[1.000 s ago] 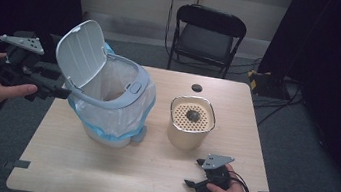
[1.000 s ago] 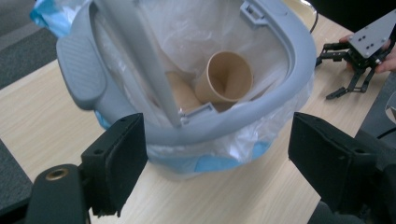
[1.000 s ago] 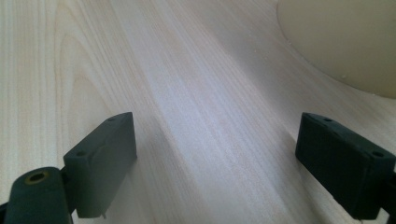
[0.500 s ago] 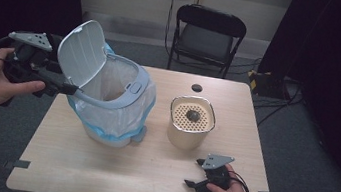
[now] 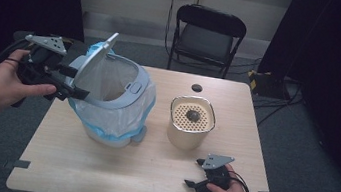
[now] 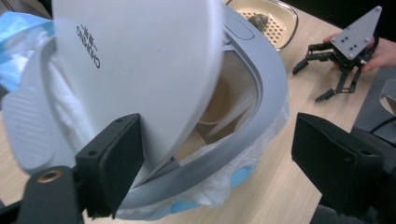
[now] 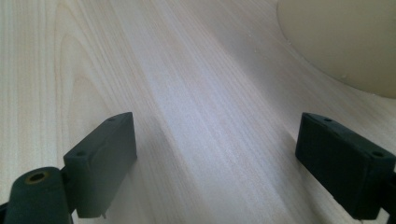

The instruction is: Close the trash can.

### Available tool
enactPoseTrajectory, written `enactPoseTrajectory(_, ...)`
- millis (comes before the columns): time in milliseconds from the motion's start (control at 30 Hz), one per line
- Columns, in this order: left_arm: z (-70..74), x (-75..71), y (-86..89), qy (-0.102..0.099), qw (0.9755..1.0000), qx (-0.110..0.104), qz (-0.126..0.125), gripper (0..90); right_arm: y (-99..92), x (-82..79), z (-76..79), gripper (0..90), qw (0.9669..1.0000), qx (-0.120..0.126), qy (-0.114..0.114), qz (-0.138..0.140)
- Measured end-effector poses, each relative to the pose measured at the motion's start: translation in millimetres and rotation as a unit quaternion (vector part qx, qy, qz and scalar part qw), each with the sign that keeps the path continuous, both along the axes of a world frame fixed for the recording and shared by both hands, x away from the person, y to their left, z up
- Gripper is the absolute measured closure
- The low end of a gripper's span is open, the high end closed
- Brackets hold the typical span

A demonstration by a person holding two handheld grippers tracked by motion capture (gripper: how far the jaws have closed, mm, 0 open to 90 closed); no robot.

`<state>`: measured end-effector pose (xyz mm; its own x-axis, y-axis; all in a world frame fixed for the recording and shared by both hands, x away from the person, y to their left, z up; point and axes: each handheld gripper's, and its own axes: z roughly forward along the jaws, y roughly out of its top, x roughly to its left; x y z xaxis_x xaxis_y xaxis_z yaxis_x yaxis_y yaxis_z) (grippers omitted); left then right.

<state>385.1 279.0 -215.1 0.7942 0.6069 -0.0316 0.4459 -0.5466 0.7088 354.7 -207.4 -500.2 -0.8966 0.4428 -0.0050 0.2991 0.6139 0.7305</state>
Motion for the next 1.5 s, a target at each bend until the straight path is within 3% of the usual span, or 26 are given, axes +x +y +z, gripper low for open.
enactPoseTrajectory(133,0.8,0.5,-5.7,0.001,0.9997,0.024,-0.007,17.7,0.0,0.0,0.0,11.8,1.0000,0.000,0.000,0.000)
enactPoseTrajectory(200,1.1,0.2,-6.4,-0.001,0.9996,0.029,-0.006,22.9,0.0,0.0,0.0,11.8,1.0000,0.000,0.000,0.000)
enactPoseTrajectory(300,2.5,-1.9,-7.8,0.000,0.9995,0.024,-0.019,33.2,0.0,0.0,0.0,11.7,1.0000,0.000,0.000,0.000)
enactPoseTrajectory(467,4.3,-3.2,-12.4,0.013,0.9993,0.014,-0.031,41.0,0.0,0.0,0.0,11.7,1.0000,0.000,0.000,0.000)
enactPoseTrajectory(533,4.4,-1.0,-12.0,0.021,0.9996,0.003,-0.019,46.2,0.0,0.0,0.0,11.7,1.0000,0.000,0.000,0.000)
enactPoseTrajectory(567,3.8,0.5,-10.9,0.034,0.9993,-0.013,-0.007,47.6,0.0,0.0,0.0,11.7,1.0000,0.000,0.000,0.000)
enactPoseTrajectory(633,2.6,2.9,-10.0,0.043,0.9989,-0.020,0.000,52.0,0.0,0.0,0.0,11.7,1.0000,0.000,0.000,0.000)
enactPoseTrajectory(833,-1.8,9.6,-14.0,0.055,0.9982,-0.013,0.017,64.3,0.0,0.0,0.0,11.7,1.0000,0.000,0.000,0.000)
enactPoseTrajectory(933,-4.0,13.4,-17.1,0.071,0.9969,-0.012,0.032,70.7,0.0,0.0,0.0,11.7,1.0000,0.000,0.000,0.000)
enactPoseTrajectory(1167,-7.4,23.7,-32.1,0.052,0.9963,-0.001,0.068,75.7,0.0,0.0,0.0,11.7,1.0000,0.000,0.000,0.000)
enactPoseTrajectory(1500,-17.7,40.8,-55.4,0.033,0.9955,-0.026,0.085,79.4,0.0,0.0,0.0,11.7,1.0000,0.000,0.000,0.000)
